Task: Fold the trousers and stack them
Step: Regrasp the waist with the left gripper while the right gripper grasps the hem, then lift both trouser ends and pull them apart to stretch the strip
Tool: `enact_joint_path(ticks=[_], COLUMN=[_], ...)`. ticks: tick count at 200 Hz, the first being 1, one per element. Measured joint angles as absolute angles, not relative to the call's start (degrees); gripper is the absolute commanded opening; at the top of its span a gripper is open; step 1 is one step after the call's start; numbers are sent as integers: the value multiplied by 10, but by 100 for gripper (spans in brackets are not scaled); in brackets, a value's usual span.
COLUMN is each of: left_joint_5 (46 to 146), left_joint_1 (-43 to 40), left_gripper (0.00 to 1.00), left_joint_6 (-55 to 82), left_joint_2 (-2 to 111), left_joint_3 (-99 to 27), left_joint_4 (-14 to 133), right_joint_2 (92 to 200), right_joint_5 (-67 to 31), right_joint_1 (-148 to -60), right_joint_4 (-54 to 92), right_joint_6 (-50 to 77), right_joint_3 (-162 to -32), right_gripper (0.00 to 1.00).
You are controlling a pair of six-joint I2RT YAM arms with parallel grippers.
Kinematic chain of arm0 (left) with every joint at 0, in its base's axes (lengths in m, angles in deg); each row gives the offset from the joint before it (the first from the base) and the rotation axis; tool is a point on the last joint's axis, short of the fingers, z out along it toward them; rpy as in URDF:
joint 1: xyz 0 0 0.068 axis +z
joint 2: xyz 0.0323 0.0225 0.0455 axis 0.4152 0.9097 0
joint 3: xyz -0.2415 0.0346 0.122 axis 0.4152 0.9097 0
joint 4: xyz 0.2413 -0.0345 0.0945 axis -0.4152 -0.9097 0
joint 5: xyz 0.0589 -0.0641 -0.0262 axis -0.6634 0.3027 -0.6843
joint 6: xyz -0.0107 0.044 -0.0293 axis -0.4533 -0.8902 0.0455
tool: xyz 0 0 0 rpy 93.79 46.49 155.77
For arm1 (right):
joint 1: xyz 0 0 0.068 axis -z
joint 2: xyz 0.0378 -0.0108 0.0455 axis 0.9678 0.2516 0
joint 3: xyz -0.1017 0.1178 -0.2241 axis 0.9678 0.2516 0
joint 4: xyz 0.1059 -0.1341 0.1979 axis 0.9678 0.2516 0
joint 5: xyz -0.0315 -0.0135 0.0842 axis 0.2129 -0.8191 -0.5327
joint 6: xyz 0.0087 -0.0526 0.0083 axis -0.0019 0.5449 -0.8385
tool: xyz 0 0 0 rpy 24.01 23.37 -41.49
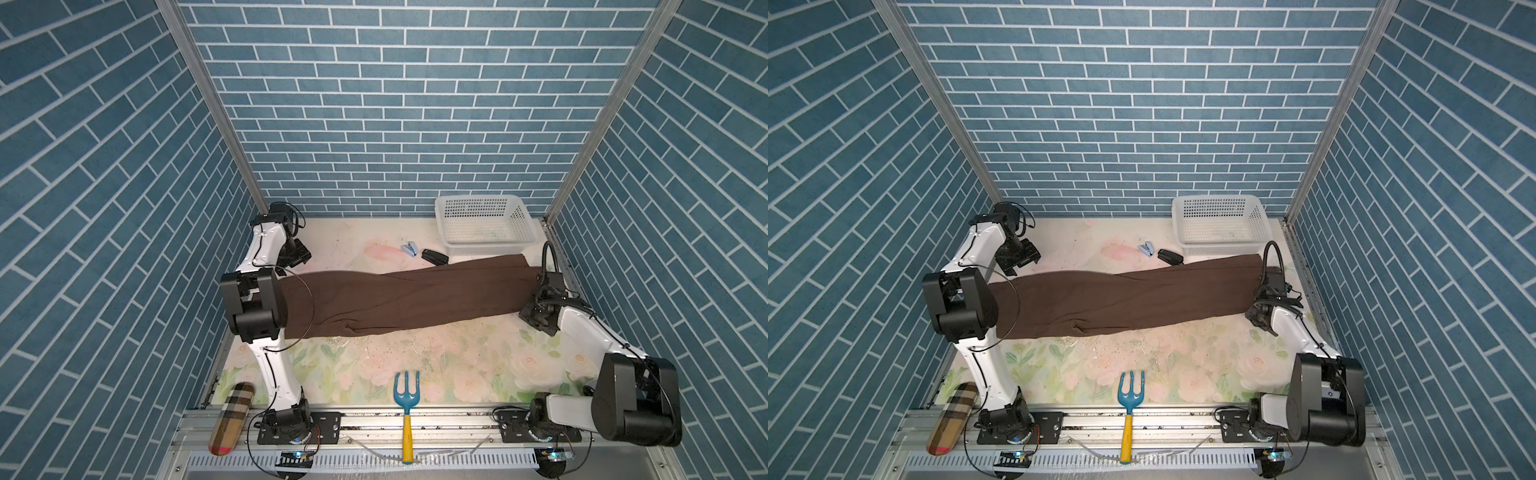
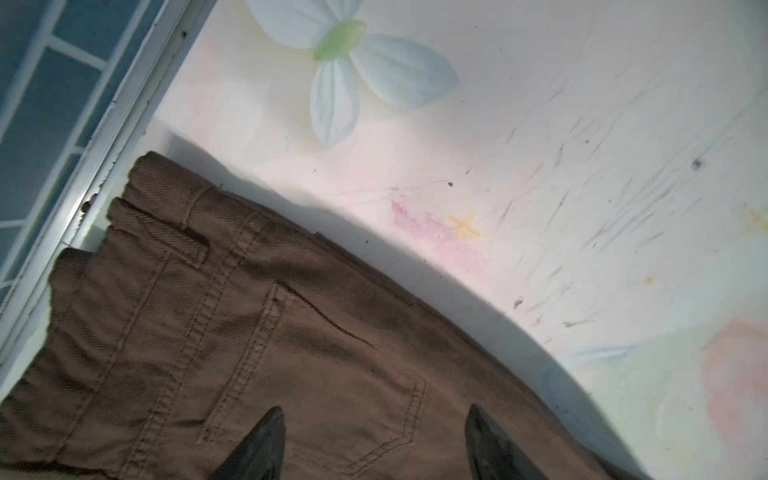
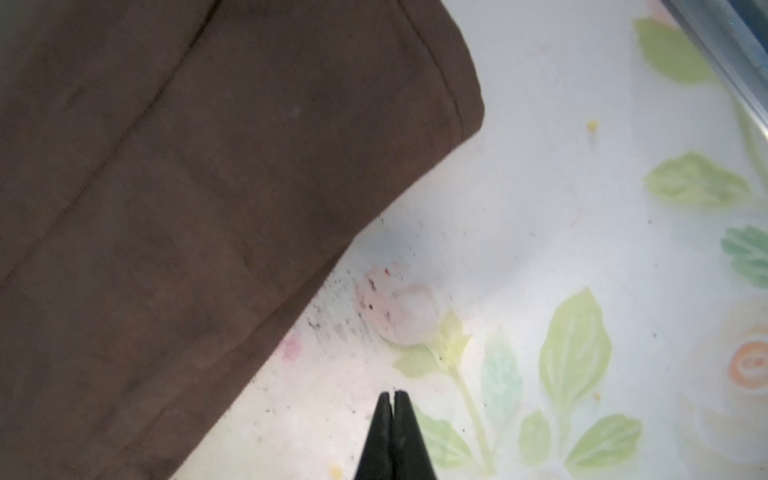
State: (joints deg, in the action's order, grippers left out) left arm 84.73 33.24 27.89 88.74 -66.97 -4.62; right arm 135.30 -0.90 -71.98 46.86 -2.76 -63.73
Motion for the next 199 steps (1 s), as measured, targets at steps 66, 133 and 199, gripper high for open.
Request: enact_joint_path(ticks=[66, 133, 199], left_joint_5=[806, 786, 783], left_joint_1=[332, 341, 344], left_gripper=[75, 74, 77], left_joint_6=[264, 269, 276], left_joint_2=[914, 978, 1000], left_joint_3=[-654, -692, -695], left_joint_4=[-41, -33, -25], right_joint_2=[1546, 1667, 1747], right_joint_5=[-148, -210, -209], right_joint_1=[-635, -614, -612], right_joint_4=[443, 439, 450], right_joint_6=[1, 1, 6], right_joint_3=[-805, -941, -1027], right_gripper=[35, 35, 37])
